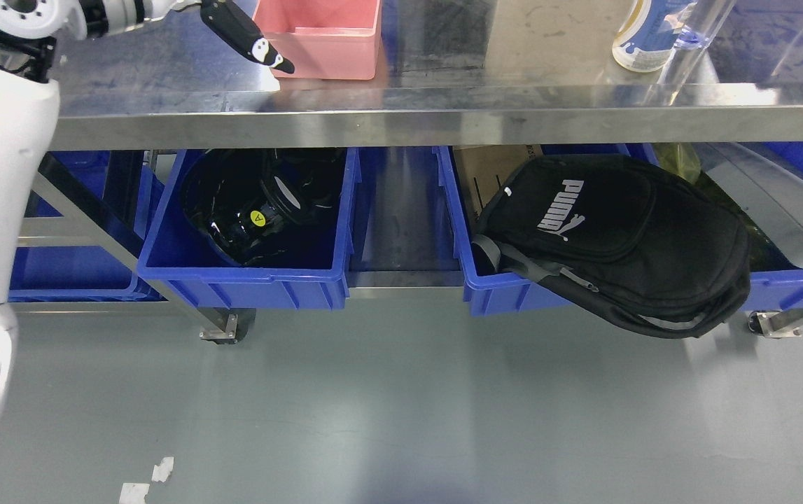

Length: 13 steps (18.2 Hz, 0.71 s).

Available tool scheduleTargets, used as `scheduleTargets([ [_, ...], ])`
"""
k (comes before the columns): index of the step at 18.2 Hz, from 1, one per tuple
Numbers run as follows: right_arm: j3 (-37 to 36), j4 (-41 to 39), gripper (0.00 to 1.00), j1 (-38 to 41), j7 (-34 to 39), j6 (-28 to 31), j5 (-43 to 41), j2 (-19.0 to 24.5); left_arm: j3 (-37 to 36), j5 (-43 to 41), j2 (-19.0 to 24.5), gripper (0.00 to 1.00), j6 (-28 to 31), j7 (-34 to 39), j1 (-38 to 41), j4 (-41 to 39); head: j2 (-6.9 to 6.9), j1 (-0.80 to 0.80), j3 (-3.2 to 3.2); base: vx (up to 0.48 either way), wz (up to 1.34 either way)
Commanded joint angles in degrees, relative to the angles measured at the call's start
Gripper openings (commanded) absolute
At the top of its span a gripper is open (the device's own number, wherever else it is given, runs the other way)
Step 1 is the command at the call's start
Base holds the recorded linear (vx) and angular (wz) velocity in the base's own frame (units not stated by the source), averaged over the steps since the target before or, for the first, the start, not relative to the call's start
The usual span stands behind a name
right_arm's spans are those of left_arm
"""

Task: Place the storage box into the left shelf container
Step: 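Reach the left hand over the pink box and grip its rim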

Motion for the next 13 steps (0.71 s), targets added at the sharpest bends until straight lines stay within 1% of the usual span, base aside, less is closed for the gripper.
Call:
scheduleTargets([
  [1, 0.01, -1.0, 1.0, -0.27, -0.01, 0.04, -1.23, -1.0, -6.6, -3.87, -5.03, 0.94, 0.22, -0.12, -1.28, 9.39, 0.0, 0.0, 0.0, 0.0, 0.0],
  [9, 0.01, -1.0, 1.0, -0.27, -0.01, 0.04, -1.23, -1.0, -6.42, -6.07, -9.34, 0.93, 0.13, 0.32, -3.38, 13.51, 0.0, 0.0, 0.0, 0.0, 0.0],
  [11, 0.01, -1.0, 1.0, -0.18, -0.01, 0.04, -1.23, -1.0, -5.99, -8.17, -11.44, 0.88, -0.22, 0.41, -3.74, 16.06, 0.0, 0.0, 0.0, 0.0, 0.0],
  [13, 0.01, -1.0, 1.0, -0.27, -0.01, 0.04, -1.23, -1.0, -5.81, -10.55, -12.24, 0.81, -1.88, 0.32, -3.74, 17.03, 0.0, 0.0, 0.0, 0.0, 0.0],
])
